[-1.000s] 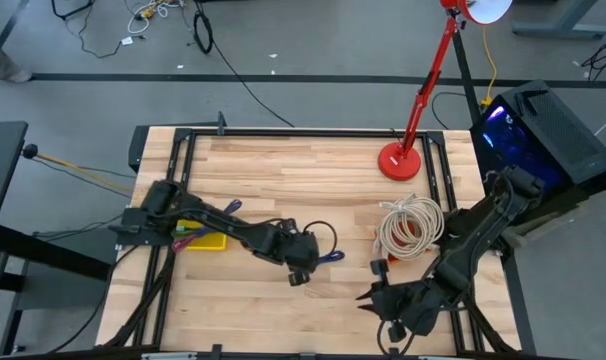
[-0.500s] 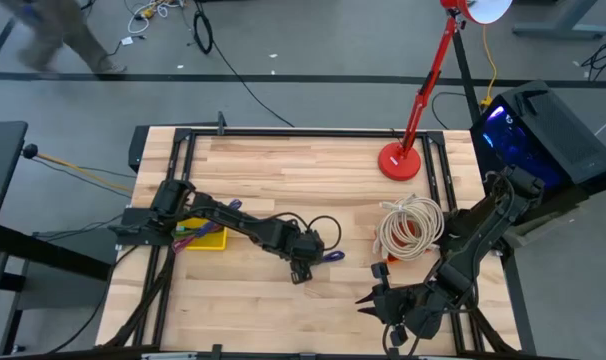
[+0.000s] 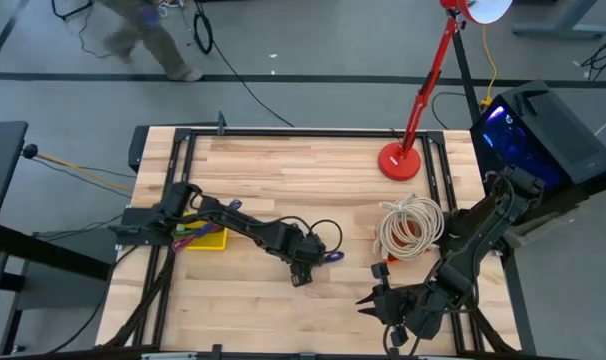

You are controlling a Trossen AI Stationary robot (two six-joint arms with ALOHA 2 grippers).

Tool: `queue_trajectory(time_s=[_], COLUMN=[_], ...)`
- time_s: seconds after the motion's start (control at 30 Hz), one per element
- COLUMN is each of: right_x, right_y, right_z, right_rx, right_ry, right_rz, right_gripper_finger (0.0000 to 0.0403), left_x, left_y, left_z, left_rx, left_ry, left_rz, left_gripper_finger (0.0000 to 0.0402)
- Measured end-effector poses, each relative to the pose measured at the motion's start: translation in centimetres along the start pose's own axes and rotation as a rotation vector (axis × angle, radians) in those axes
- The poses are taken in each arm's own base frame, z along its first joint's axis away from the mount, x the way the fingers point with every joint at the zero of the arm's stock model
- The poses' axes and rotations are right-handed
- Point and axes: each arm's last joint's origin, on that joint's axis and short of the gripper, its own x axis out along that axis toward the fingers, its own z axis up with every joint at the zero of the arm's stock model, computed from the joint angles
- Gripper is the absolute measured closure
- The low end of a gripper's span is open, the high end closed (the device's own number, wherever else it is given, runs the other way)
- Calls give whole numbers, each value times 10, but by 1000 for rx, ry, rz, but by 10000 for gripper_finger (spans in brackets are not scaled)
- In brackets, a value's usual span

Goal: Pick & Place USB Port
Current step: Put the black and purple charger cable into the yellow bin

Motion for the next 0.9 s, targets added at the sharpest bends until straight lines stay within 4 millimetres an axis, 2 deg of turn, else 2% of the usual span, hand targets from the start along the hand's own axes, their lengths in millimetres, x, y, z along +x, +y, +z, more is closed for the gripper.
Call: queue_trajectory(time_s=[0.13, 0.3, 0.53, 0.63, 0.9], right_x=[0, 0, 0, 0, 0], right_y=[0, 0, 0, 0, 0], right_z=[0, 0, -1, -1, -1], right_rx=[0, -1, 0, 0, 0], right_ry=[1, 6, 7, 7, 8], right_rz=[2, 4, 3, 3, 5], right_gripper_finger=[328, 328, 328, 328, 328], left_x=[4, 3, -8, -15, -17], left_y=[-1, 7, 14, 11, 2], left_z=[1, 5, 21, 29, 26], left_rx=[-4, -22, -28, -28, -36], left_ry=[8, 21, 25, -7, 16], left_rz=[-43, -44, -74, -91, -129], left_gripper_finger=[243, 243, 243, 243, 243])
